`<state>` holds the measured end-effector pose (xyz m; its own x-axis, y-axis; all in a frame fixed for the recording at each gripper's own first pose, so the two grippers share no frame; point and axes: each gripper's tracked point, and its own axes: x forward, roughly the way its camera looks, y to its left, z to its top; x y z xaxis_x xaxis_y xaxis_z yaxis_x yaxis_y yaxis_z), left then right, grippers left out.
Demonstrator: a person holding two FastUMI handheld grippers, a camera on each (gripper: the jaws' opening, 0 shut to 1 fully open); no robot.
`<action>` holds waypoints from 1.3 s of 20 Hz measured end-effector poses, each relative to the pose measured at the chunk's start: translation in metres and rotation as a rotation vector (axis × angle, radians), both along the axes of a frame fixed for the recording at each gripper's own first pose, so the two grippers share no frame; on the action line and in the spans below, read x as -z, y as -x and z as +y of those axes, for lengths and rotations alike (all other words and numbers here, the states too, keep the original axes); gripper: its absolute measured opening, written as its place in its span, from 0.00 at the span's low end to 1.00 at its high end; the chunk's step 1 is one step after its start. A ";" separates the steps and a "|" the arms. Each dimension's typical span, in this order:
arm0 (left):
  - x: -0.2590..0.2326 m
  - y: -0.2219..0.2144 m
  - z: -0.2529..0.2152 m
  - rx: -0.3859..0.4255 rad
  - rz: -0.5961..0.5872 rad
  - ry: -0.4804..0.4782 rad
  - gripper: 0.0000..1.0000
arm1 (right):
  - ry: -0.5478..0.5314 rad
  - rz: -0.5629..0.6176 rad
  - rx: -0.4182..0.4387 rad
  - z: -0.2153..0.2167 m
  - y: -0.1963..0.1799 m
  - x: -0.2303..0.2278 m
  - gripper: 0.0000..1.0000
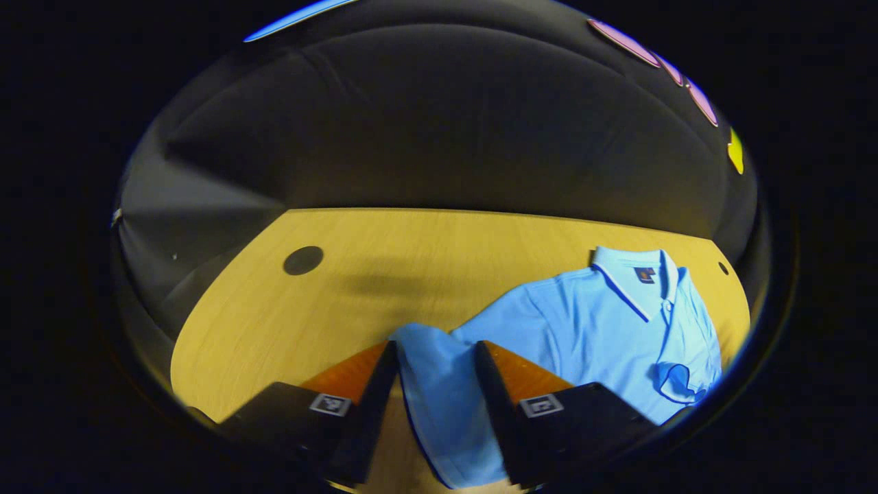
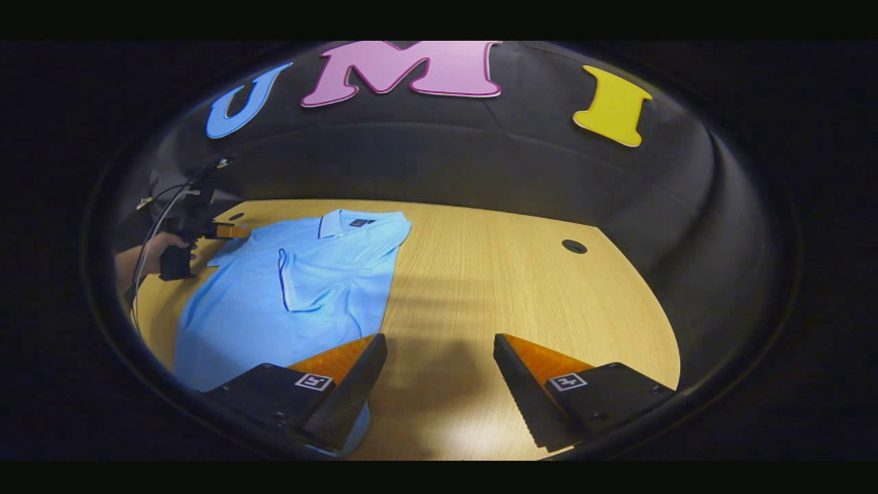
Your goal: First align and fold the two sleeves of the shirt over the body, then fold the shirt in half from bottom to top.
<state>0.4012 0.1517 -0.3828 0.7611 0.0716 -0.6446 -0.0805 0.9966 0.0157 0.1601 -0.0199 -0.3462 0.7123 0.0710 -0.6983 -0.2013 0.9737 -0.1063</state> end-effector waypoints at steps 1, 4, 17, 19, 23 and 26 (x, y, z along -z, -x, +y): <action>0.001 -0.001 -0.004 -0.001 -0.006 0.009 0.64 | -0.005 0.007 -0.006 0.001 0.001 0.002 0.98; -0.002 -0.006 -0.009 -0.026 -0.036 0.055 0.18 | -0.033 0.007 0.000 0.004 0.002 0.002 0.98; -0.096 -0.014 -0.105 0.125 -0.133 -0.022 0.06 | -0.066 -0.023 0.062 -0.017 -0.001 -0.011 0.98; -0.107 -0.008 -0.139 0.158 -0.133 -0.003 0.06 | -0.073 -0.026 0.051 -0.016 0.002 -0.015 0.98; -0.118 0.008 -0.209 0.225 -0.134 0.066 0.06 | -0.086 -0.036 0.048 -0.016 0.013 -0.028 0.98; -0.115 0.025 -0.261 0.273 -0.109 0.150 0.06 | -0.079 -0.047 0.047 -0.018 0.021 -0.036 0.98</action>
